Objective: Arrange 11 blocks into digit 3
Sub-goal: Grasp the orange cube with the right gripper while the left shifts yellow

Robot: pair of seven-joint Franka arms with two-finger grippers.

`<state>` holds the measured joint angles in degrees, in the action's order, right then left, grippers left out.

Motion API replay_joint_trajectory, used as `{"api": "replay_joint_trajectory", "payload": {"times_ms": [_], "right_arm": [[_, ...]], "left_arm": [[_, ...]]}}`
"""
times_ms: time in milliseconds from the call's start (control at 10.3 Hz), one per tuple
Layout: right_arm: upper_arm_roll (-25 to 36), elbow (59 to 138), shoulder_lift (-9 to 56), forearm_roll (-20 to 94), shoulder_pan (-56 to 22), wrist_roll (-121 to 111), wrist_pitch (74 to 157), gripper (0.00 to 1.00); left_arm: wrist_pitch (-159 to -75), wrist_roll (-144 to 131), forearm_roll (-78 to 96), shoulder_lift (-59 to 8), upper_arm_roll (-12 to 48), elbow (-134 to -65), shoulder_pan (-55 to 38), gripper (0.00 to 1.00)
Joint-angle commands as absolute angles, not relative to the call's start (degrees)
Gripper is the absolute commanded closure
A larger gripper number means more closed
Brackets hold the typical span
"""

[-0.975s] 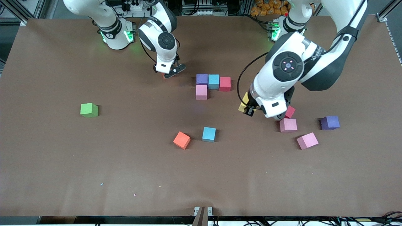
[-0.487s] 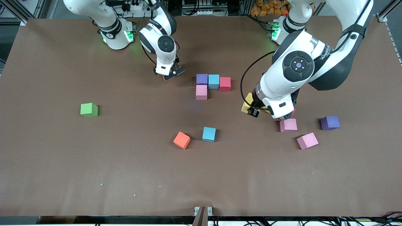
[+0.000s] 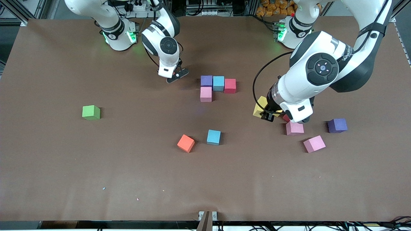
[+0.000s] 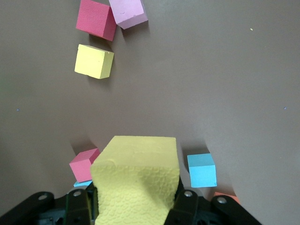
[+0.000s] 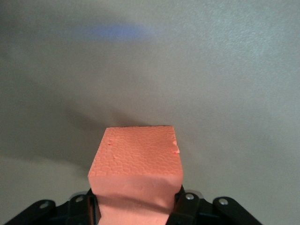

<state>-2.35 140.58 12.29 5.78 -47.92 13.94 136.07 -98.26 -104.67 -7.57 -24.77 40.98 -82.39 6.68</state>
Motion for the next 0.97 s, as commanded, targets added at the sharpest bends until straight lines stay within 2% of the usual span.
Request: {"api": "replay_joint_trajectory", "payload": {"times_ms": [0, 487, 877], "right_arm": [[-2.7, 139.0, 11.5, 5.9, -45.7, 14.0, 135.8, 1.0], [-2.5, 126.9, 12.0, 6.1, -44.4, 20.0, 126.8, 1.0], [-2.5, 111.0, 18.9, 6.1, -43.3, 28.4, 118.1, 1.0]], "left_arm": [[-97.7, -104.3, -5.5, -22.1, 41.7, -84.5, 8.9, 1.0], [-97.7, -100.4, -5.5, -21.5, 51.3, -87.1, 19.6, 1.0], [-97.7, -100.3, -5.5, -21.5, 51.5, -87.5, 19.7, 1.0]]}}
